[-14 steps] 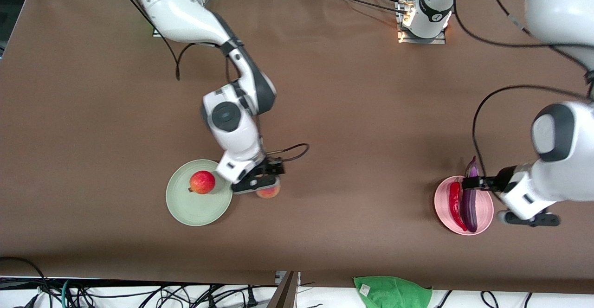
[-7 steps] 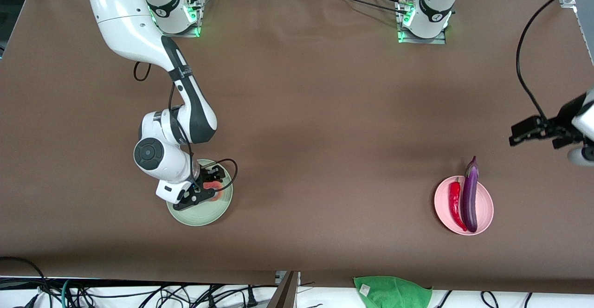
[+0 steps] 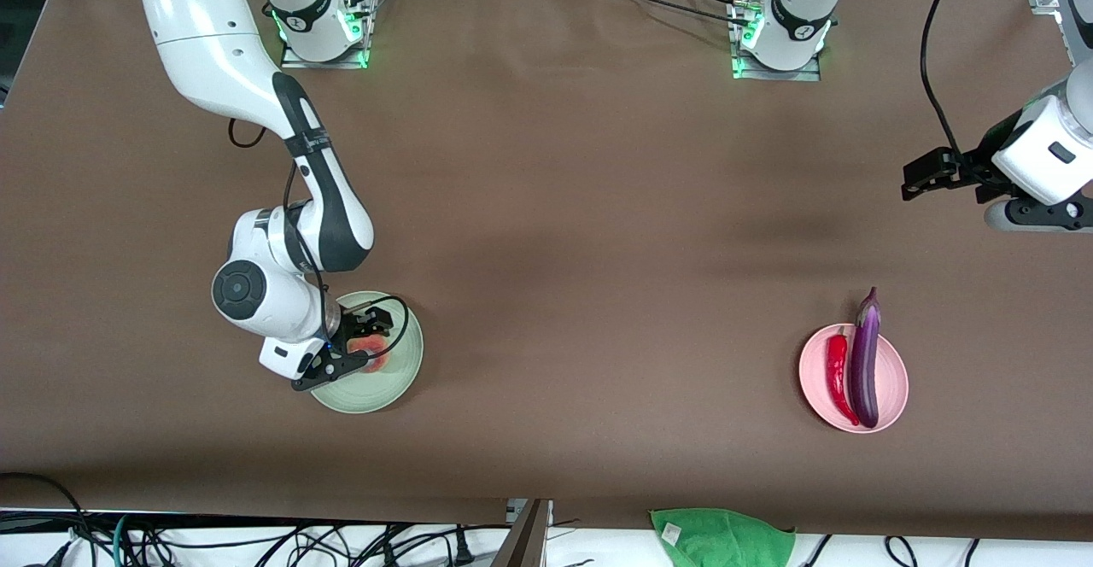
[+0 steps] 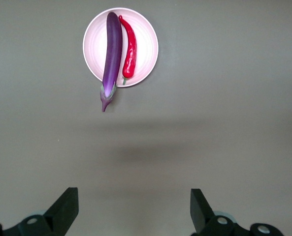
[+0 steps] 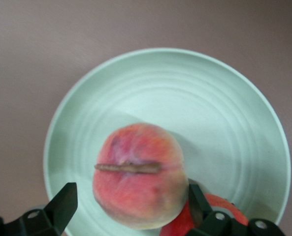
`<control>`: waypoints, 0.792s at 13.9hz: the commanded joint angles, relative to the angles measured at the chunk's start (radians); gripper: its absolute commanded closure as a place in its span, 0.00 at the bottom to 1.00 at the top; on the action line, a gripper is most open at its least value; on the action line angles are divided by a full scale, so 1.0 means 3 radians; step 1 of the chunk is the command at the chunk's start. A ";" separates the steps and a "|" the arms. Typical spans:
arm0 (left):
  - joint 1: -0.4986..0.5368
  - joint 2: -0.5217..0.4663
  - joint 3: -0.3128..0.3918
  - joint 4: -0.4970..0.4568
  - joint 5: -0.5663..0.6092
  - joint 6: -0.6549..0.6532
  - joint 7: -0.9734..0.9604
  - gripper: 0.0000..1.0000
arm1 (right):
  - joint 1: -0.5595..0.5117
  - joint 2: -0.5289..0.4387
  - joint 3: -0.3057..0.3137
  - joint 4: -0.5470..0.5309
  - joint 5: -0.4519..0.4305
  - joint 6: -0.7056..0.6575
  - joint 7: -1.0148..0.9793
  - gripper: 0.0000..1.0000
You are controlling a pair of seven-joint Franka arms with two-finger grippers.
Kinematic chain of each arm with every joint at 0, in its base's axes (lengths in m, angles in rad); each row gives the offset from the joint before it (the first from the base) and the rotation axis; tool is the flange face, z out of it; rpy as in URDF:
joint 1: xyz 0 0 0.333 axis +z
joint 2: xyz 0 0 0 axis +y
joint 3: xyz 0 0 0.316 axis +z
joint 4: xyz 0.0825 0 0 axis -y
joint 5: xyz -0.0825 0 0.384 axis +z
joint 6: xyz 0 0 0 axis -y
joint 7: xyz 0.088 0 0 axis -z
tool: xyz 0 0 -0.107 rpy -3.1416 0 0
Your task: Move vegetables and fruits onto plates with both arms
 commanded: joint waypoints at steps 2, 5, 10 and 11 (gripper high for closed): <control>0.0018 -0.0128 0.0023 -0.0196 -0.0072 0.0137 -0.0024 0.00 | 0.0004 -0.0378 0.0040 -0.0018 0.0077 -0.0446 0.0021 0.00; 0.0018 0.0025 0.0028 -0.0018 -0.0041 0.0106 -0.0014 0.00 | -0.0016 -0.0731 0.0019 -0.0048 0.0052 -0.0855 -0.0020 0.00; 0.0008 0.0061 0.0028 0.0029 -0.0036 0.0111 -0.0019 0.00 | -0.0022 -0.1391 -0.0221 -0.0166 0.0011 -0.1643 -0.0035 0.00; 0.0008 0.0061 0.0028 0.0029 -0.0036 0.0111 -0.0019 0.00 | -0.0022 -0.1513 -0.0237 -0.0247 0.0001 -0.1674 -0.0025 0.00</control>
